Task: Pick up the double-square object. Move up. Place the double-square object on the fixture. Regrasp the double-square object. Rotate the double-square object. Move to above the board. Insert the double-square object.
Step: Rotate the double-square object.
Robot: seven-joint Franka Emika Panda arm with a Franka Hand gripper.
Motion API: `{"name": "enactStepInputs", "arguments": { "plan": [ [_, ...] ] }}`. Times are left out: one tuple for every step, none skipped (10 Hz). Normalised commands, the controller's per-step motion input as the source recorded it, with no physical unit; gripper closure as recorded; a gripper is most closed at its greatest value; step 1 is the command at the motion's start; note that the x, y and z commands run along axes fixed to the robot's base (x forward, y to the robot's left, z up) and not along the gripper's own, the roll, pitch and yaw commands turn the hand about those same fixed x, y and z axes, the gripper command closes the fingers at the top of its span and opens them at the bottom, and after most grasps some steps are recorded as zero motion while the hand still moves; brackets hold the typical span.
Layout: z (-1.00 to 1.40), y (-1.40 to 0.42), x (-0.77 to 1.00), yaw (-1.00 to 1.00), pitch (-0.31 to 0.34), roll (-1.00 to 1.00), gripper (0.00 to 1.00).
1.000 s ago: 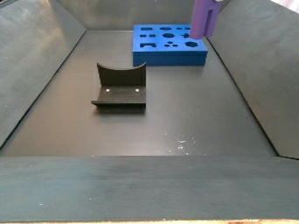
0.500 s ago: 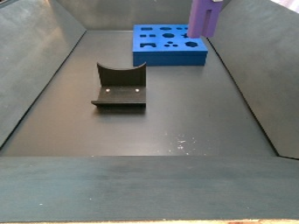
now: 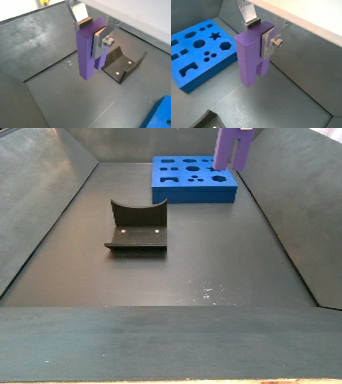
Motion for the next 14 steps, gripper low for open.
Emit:
{"name": "enactStepInputs", "arguments": {
  "plan": [
    [0.00,0.01,0.00,-0.23,0.002,-0.01,1.00],
    [-1.00,0.00,0.00,0.00,0.000,0.00,1.00],
    [-1.00,0.00,0.00,0.03,-0.003,0.00,1.00],
    [-1.00,0.00,0.02,0.03,-0.022,0.01,1.00],
    [-1.00,0.01,0.02,0.03,-0.027,0.01,1.00],
    [-1.00,0.01,0.02,0.03,-0.040,0.02,1.00],
    [-1.00,0.01,0.02,0.02,-0.049,0.03,1.00],
    [-1.00,0.01,0.02,0.02,-0.053,0.03,1.00],
    [-1.00,0.01,0.02,0.02,-0.051,0.04,1.00],
    [-1.00,0.01,0.02,0.02,-0.051,0.05,1.00],
    [-1.00,0.01,0.03,0.02,-0.054,0.05,1.00],
    [-1.00,0.02,0.03,0.02,-0.053,0.06,1.00],
    [-1.00,0.02,0.03,0.02,-0.056,0.06,1.00],
    [-1.00,0.02,0.02,0.02,-0.056,0.07,1.00]
  ]
}}
